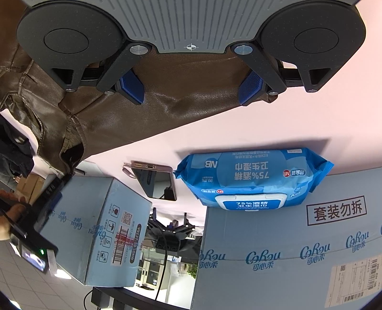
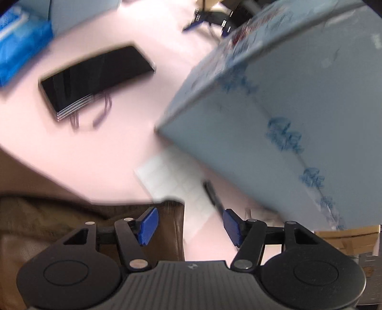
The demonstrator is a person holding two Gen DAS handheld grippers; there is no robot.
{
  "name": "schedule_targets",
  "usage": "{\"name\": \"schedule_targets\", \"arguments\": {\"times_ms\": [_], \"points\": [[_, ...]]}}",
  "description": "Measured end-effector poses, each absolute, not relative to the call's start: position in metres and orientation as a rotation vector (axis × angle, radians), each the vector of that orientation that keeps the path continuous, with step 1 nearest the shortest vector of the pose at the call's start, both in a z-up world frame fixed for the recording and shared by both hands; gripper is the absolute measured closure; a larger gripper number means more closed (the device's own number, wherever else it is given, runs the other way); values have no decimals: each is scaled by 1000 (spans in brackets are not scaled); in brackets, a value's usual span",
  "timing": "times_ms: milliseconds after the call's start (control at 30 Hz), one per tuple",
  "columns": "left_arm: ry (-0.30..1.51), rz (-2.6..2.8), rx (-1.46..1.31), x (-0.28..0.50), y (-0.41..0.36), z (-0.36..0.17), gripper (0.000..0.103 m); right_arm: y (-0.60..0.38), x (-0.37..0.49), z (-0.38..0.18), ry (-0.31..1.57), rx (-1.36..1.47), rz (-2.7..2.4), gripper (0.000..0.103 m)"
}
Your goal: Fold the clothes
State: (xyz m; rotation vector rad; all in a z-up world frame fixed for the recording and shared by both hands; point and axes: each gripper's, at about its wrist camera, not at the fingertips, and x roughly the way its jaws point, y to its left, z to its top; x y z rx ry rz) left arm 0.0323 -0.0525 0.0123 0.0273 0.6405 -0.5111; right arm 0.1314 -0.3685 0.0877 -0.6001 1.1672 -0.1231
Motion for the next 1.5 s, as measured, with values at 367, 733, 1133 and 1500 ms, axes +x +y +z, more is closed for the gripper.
{"name": "schedule_targets", "arguments": {"times_ms": [367,733,1133,1500], "points": [[640,-518,17,33,-50,12,14,-352,135,64,1268,-666,-76,38],[640,-527,2,34,-48,12,13,-378,141,53,1308,-583,-7,83],[640,-526,-1,33,-49,12,13,-412,73,101,982,-472,-1,97],[639,-527,-1,33,-49,12,13,-428,21,103,864,-392,24,100]]}}
